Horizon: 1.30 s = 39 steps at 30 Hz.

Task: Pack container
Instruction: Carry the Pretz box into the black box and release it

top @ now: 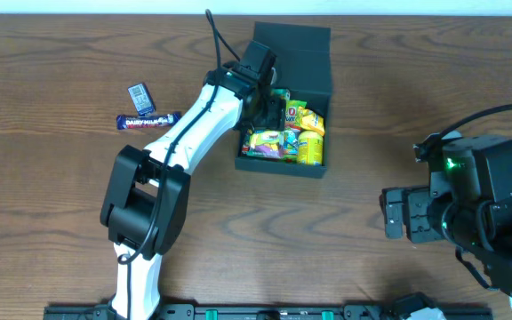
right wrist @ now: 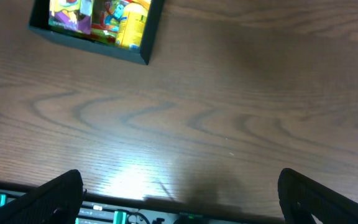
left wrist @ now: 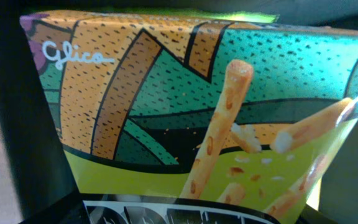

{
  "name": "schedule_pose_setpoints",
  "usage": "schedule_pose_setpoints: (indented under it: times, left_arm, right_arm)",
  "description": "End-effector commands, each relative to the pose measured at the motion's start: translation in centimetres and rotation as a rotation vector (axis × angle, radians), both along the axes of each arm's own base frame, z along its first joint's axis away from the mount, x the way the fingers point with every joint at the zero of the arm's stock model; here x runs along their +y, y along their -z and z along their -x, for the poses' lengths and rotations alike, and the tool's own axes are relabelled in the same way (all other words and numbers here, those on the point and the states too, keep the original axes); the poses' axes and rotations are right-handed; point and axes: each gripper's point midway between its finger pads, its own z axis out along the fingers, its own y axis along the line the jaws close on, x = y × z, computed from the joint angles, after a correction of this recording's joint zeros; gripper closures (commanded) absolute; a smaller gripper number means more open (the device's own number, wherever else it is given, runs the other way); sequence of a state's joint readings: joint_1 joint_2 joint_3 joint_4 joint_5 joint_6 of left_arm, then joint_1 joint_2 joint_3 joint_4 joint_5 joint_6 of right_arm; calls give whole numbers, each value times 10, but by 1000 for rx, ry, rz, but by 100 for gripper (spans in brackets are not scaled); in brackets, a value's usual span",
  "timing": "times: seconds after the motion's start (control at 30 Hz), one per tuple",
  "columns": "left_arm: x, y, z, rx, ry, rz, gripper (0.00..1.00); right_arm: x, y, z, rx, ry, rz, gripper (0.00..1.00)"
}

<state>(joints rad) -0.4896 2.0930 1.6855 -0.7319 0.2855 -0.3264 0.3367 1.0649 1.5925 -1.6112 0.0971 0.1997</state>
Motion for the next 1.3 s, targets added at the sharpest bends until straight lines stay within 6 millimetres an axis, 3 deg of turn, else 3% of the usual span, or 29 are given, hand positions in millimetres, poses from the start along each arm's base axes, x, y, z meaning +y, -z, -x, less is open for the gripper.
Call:
schedule_pose_setpoints:
  times: [0.0, 0.2, 0.3, 0.43, 0.73, 0.83, 0.93, 0.97, 1.0, 1.1, 1.13, 1.27]
  left_arm:
    - [0, -7, 0, -8, -16, -19, 29]
    - [9, -4, -3, -25, -30, -72, 27]
    - [10, -5, -4, -32, -30, -76, 14]
    - [7, -8, -9, -51, -30, -65, 11]
    - [0, -41, -29, -157, 23, -59, 11]
    - [0, -53, -37, -199, 19, -65, 24]
    - [-4, -56, -38, -202, 26, -43, 48]
    - [-7, -56, -36, -198, 42, -30, 64]
    - [-12, -56, -33, -191, 69, -8, 73]
    - [-26, -56, -24, -173, 127, 34, 90]
    - [-31, -54, -19, -165, 142, 38, 95]
    - [-52, -37, -3, -146, 239, 17, 95]
  right_arm:
    - [-2, -3, 0, -10, -4, 3, 1]
    - [-2, -3, 0, -10, -4, 3, 1]
    - [-2, -3, 0, -10, -3, 3, 1]
    - [-2, -3, 0, -10, -4, 3, 1]
    - [-2, -3, 0, -10, -4, 3, 1]
    - [-2, -3, 0, -10, -3, 3, 1]
    - [-2, -3, 0, -10, -3, 3, 1]
    - [-2, -3, 0, -10, -4, 3, 1]
    - [-2, -3, 0, -10, -4, 3, 1]
    - [-2, -3, 0, -10, -4, 3, 1]
    - [-2, -3, 0, -10, -3, 3, 1]
    - [-2, -3, 0, -10, -4, 3, 1]
